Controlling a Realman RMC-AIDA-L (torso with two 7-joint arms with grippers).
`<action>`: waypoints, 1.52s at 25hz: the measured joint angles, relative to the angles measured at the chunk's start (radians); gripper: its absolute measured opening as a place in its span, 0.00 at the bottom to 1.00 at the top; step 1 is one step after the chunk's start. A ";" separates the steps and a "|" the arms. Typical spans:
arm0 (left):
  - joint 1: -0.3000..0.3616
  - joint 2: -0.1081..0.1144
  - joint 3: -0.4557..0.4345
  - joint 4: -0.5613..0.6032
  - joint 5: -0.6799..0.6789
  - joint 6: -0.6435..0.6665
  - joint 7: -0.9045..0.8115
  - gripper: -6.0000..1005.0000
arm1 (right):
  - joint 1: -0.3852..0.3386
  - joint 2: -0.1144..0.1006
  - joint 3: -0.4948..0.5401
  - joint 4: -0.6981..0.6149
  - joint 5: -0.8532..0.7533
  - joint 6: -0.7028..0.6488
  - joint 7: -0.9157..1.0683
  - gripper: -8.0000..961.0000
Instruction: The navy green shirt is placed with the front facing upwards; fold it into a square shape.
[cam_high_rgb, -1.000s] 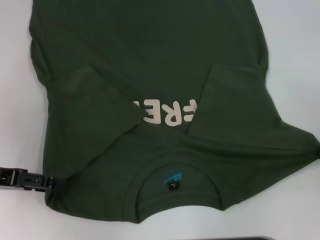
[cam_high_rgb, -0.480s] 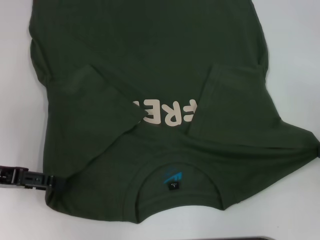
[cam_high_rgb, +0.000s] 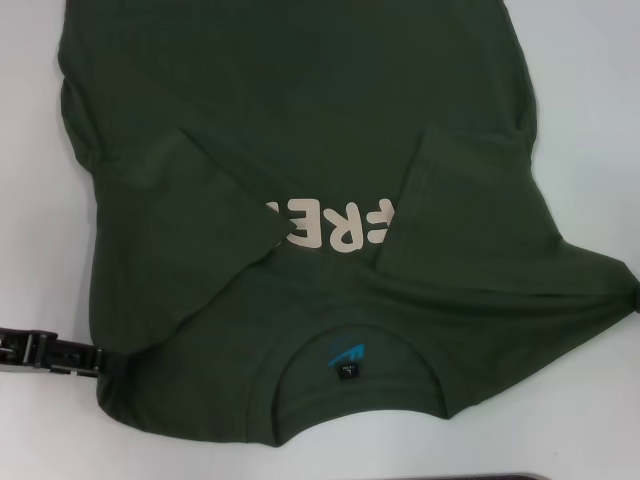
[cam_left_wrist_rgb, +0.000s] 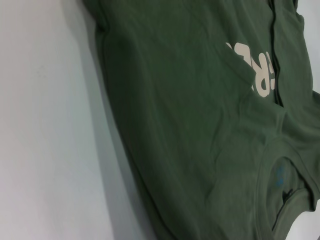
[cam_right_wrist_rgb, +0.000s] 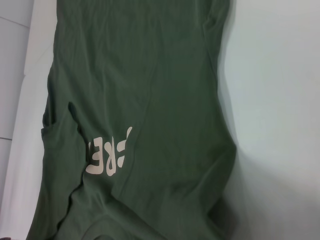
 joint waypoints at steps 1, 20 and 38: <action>-0.001 0.000 0.002 -0.001 0.000 -0.003 0.000 0.57 | 0.000 0.000 0.000 0.000 0.000 0.000 0.000 0.05; -0.020 0.006 0.019 -0.040 0.008 -0.085 -0.027 0.13 | 0.005 -0.005 0.000 0.000 0.001 0.001 0.003 0.05; -0.028 0.023 0.021 -0.023 0.069 0.027 0.010 0.06 | -0.095 0.023 0.008 0.004 0.001 -0.029 -0.062 0.05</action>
